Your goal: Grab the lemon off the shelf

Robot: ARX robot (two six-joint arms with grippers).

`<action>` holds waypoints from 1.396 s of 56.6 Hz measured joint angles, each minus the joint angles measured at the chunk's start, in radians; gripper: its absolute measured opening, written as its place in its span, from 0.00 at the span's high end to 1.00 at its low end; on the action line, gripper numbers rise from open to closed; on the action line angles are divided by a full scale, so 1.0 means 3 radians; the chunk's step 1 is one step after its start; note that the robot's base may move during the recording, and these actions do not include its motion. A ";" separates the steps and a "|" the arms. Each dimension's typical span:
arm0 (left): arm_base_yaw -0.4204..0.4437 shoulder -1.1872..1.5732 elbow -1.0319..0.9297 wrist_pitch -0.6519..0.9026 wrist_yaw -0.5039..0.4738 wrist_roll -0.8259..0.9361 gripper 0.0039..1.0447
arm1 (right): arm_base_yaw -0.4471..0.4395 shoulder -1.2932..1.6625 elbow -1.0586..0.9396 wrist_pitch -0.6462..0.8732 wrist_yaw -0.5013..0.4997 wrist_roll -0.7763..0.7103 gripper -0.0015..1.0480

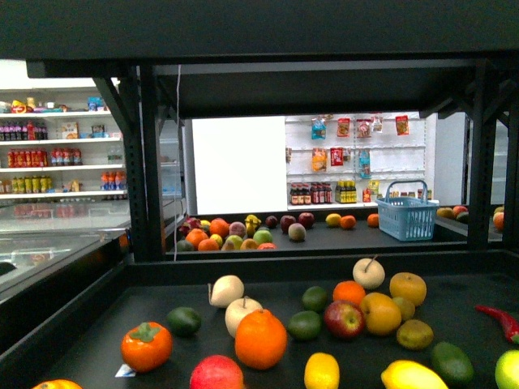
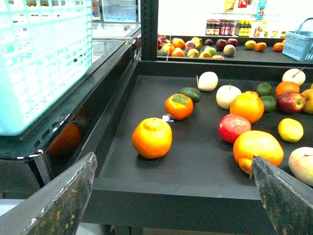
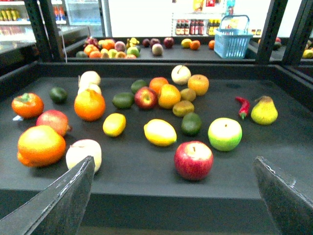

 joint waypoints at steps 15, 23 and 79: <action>0.0000 0.0000 0.0000 0.0000 0.0001 0.0001 0.07 | 0.0000 0.0000 0.0000 0.0000 0.0001 -0.0001 0.07; 0.0000 0.0001 0.0001 0.0000 0.0004 0.0003 0.07 | 0.0000 0.0000 0.0000 0.0001 0.0001 0.0000 0.07; 0.1907 0.4453 0.2656 0.0567 0.1427 -0.3652 0.07 | 0.0000 0.0000 0.0000 0.0001 0.0000 0.0000 0.07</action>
